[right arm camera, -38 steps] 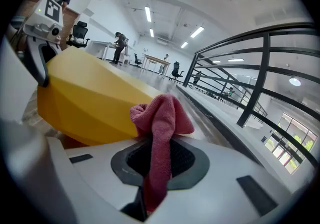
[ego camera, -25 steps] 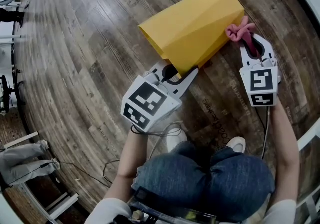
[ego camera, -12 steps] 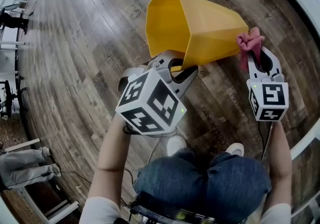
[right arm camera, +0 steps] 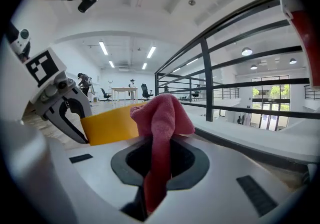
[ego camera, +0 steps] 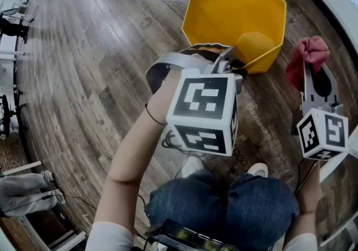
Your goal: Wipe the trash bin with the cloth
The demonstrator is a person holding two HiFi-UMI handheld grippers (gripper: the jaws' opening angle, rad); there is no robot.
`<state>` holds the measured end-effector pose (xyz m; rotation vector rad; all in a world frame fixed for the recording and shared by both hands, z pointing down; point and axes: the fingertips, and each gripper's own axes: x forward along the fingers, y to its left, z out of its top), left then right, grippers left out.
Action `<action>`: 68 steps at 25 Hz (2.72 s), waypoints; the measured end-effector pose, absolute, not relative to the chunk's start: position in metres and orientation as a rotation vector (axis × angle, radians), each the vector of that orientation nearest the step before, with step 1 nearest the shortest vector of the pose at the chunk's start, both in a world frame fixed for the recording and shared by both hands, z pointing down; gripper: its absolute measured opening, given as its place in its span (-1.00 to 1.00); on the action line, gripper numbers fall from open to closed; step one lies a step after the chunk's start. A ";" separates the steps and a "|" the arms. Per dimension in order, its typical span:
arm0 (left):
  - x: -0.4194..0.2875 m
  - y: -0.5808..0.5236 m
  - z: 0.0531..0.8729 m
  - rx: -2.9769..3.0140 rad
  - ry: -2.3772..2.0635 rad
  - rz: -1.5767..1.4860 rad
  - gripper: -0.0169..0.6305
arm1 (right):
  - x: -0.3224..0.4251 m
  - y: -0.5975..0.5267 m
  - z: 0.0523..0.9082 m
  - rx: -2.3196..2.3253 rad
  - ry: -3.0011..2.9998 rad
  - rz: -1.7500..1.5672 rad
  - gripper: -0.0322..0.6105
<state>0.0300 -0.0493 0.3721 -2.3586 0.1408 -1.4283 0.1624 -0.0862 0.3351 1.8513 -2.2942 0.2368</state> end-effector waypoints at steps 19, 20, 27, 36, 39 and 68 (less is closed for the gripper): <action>0.095 -0.031 0.381 -2.061 0.059 -1.407 -0.69 | 0.159 -0.077 0.309 1.648 -1.992 -0.049 -0.74; 0.095 -0.033 0.375 -2.057 0.110 -1.377 -0.68 | 0.158 -0.077 0.310 1.644 -1.993 -0.051 -0.74; 0.064 -0.042 0.313 -2.332 0.471 -1.040 -0.64 | 0.158 -0.078 0.309 1.654 -1.993 -0.070 -0.74; 0.013 -0.085 0.285 -2.564 0.874 -0.893 -0.93 | 0.157 -0.075 0.301 1.659 -1.948 0.045 -0.74; 0.010 -0.081 0.260 -2.754 0.943 -0.857 -0.94 | 0.155 -0.061 0.272 1.662 -1.936 0.213 -0.74; 0.007 0.032 -0.275 -3.658 0.694 -0.405 -0.94 | 0.121 0.071 -0.277 1.625 -2.338 0.854 -0.74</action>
